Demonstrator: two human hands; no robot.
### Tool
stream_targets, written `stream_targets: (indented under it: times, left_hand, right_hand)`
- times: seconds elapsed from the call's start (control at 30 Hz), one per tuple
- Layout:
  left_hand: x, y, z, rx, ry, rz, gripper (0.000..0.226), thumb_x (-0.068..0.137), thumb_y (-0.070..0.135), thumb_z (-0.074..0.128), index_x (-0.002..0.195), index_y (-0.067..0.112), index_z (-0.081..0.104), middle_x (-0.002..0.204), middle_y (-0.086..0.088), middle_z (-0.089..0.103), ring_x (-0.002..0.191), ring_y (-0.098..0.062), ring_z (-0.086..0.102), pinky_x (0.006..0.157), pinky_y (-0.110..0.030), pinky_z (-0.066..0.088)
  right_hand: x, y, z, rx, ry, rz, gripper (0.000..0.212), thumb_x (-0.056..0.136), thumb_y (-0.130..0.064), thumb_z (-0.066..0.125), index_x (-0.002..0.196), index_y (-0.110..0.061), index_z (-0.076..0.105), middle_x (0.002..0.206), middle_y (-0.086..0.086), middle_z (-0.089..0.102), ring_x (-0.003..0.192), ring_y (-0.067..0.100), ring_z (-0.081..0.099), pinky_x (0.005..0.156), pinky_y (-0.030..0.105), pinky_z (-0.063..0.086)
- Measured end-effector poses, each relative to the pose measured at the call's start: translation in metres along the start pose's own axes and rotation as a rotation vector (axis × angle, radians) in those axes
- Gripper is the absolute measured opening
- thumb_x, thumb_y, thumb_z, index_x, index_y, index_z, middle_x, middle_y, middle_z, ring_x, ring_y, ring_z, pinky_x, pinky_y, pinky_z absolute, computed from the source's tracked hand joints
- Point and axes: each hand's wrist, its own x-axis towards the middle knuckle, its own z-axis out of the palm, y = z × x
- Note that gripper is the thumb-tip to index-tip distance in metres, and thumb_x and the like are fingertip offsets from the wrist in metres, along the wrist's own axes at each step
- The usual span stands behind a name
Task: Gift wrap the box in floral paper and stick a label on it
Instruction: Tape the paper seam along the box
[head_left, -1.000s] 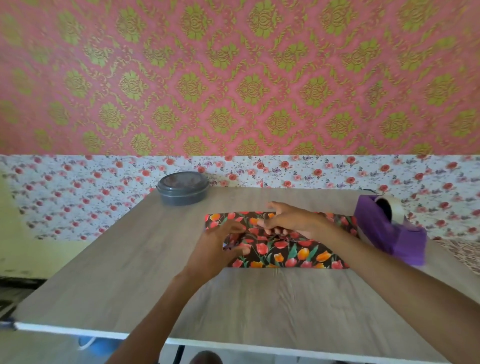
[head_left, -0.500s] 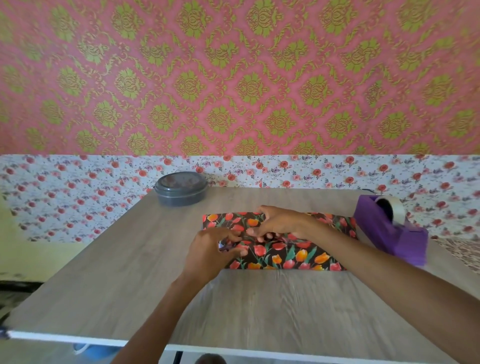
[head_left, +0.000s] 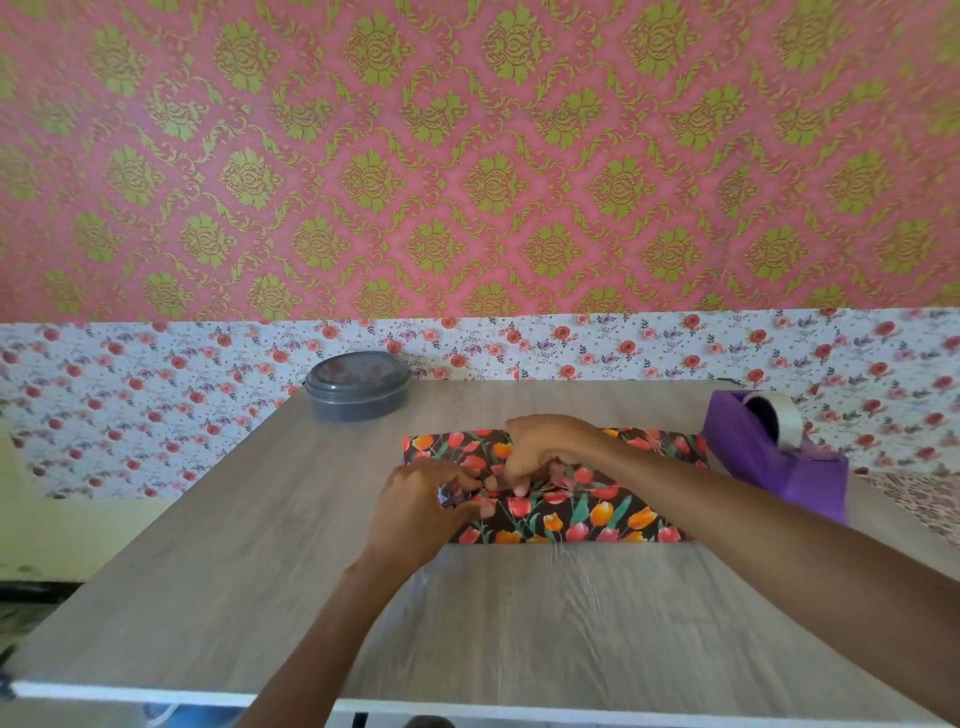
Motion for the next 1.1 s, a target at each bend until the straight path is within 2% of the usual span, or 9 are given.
stream_targets:
  times: [0.23, 0.33, 0.43, 0.57, 0.63, 0.8, 0.87, 0.93, 1.1]
  left_hand:
    - [-0.002, 0.000, -0.007, 0.015, -0.017, -0.014, 0.032, 0.071, 0.051, 0.079, 0.094, 0.029, 0.074, 0.104, 0.014, 0.070, 0.087, 0.003, 0.054, 0.074, -0.014, 0.040]
    - [0.000, 0.004, -0.010, 0.052, -0.026, -0.009, 0.032, 0.074, 0.051, 0.077, 0.096, 0.029, 0.072, 0.104, 0.014, 0.067, 0.089, 0.000, 0.052, 0.076, -0.018, 0.041]
    - [0.000, 0.005, -0.008, 0.068, -0.078, 0.010, 0.043, 0.083, 0.052, 0.070, 0.121, 0.037, 0.057, 0.123, 0.015, 0.058, 0.114, -0.009, 0.051, 0.097, -0.030, 0.042]
    - [-0.006, 0.010, 0.002, 0.299, -0.155, 0.120, 0.055, 0.093, 0.056, 0.053, 0.144, 0.044, 0.037, 0.153, 0.011, 0.028, 0.143, -0.020, 0.022, 0.119, -0.045, 0.019]
    - [-0.011, 0.011, 0.008, 0.323, -0.099, 0.194, 0.045, 0.094, 0.055, 0.051, 0.137, 0.041, 0.050, 0.152, 0.009, 0.031, 0.143, -0.021, 0.023, 0.117, -0.045, 0.022]
    - [-0.012, 0.014, 0.008, 0.151, -0.008, 0.253, 0.030, 0.091, 0.045, 0.062, 0.120, 0.037, 0.065, 0.128, 0.015, 0.061, 0.125, -0.006, 0.050, 0.110, -0.042, 0.039]
    - [-0.014, 0.015, 0.009, 0.230, -0.051, 0.226, 0.039, 0.094, 0.047, 0.056, 0.132, 0.037, 0.057, 0.138, 0.015, 0.055, 0.134, -0.009, 0.044, 0.116, -0.041, 0.030]
    - [-0.017, 0.016, 0.010, 0.365, -0.047, 0.191, 0.042, 0.094, 0.043, 0.057, 0.136, 0.036, 0.055, 0.140, 0.014, 0.054, 0.136, -0.013, 0.043, 0.118, -0.043, 0.027]
    - [-0.016, 0.027, 0.011, 0.442, 0.037, 0.136, 0.041, 0.068, 0.017, 0.084, 0.103, 0.036, 0.074, 0.109, 0.006, 0.073, 0.112, -0.020, 0.063, 0.103, -0.045, 0.045]
  right_hand:
    - [-0.002, 0.024, 0.000, -0.046, 0.047, 0.016, 0.106, 0.072, -0.067, 0.073, 0.147, -0.006, 0.029, 0.066, 0.002, 0.063, 0.047, 0.010, 0.045, 0.046, 0.022, 0.038]
    - [-0.007, 0.039, -0.003, 0.156, -0.029, 0.008, 0.108, 0.080, -0.041, 0.079, 0.154, -0.013, 0.007, 0.058, 0.000, 0.059, 0.043, 0.007, 0.042, 0.042, 0.019, 0.033]
    - [-0.014, 0.050, -0.008, 0.315, 0.003, -0.024, 0.092, 0.087, -0.012, 0.073, 0.155, -0.018, 0.012, 0.064, 0.003, 0.059, 0.047, 0.007, 0.045, 0.043, 0.018, 0.036]
    - [-0.021, 0.046, 0.003, 0.292, 0.128, -0.085, 0.076, 0.086, -0.034, 0.074, 0.147, -0.013, 0.034, 0.088, 0.005, 0.063, 0.063, 0.011, 0.054, 0.055, 0.023, 0.047]
    - [-0.026, 0.045, 0.013, 0.078, 0.205, -0.129, 0.069, 0.085, -0.043, 0.071, 0.140, -0.012, 0.043, 0.106, 0.004, 0.063, 0.075, 0.014, 0.057, 0.064, 0.027, 0.048]
    - [-0.043, 0.050, 0.019, 0.047, 0.289, -0.305, 0.036, 0.095, -0.006, 0.053, 0.129, -0.015, 0.061, 0.127, 0.006, 0.061, 0.074, 0.013, 0.058, 0.060, 0.024, 0.046]
    - [-0.050, 0.057, 0.022, 0.037, 0.318, -0.387, 0.022, 0.095, -0.014, 0.059, 0.114, -0.012, 0.070, 0.108, 0.005, 0.068, 0.080, 0.016, 0.060, 0.071, 0.032, 0.049]
    - [-0.056, 0.066, 0.030, -0.072, 0.333, -0.422, 0.031, 0.091, -0.027, 0.066, 0.117, -0.011, 0.068, 0.094, 0.008, 0.066, 0.082, 0.024, 0.061, 0.076, 0.040, 0.052]
    - [-0.069, 0.091, 0.054, -0.287, 0.561, -0.477, 0.050, 0.090, -0.016, 0.066, 0.139, -0.018, 0.054, 0.137, -0.004, 0.059, 0.122, 0.014, 0.057, 0.100, 0.027, 0.048]
